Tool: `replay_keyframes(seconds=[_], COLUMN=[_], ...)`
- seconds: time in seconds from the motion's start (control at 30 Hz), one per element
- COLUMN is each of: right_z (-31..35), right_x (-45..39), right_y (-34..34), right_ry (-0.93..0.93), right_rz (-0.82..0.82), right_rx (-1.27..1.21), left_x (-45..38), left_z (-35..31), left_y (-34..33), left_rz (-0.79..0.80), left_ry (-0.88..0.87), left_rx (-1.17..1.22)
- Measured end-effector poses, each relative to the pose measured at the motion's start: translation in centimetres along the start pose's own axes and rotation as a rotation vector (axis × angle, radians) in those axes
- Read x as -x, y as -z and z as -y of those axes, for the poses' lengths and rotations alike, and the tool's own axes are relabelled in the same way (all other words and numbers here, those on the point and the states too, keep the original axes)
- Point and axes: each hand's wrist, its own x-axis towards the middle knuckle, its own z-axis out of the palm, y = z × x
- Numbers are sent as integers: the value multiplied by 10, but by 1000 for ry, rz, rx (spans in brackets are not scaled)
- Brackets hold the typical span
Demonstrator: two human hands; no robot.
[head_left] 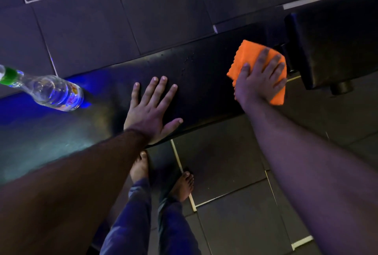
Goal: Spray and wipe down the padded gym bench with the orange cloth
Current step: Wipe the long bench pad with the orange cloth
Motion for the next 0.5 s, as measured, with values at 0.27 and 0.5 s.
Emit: replay_keyframes(seconds=[0.27,0.5], right_z=[18,35], right_x=[-10,-2], right_y=[1,1], right_ry=[61,283], right_rz=[97,61], right_rx=[29,73], left_x=[2,1], left_z=[-1,0], left_y=[-4,-6], left_rz=[7,-10], left_ry=[-1,1], left_rx=[-10,-2])
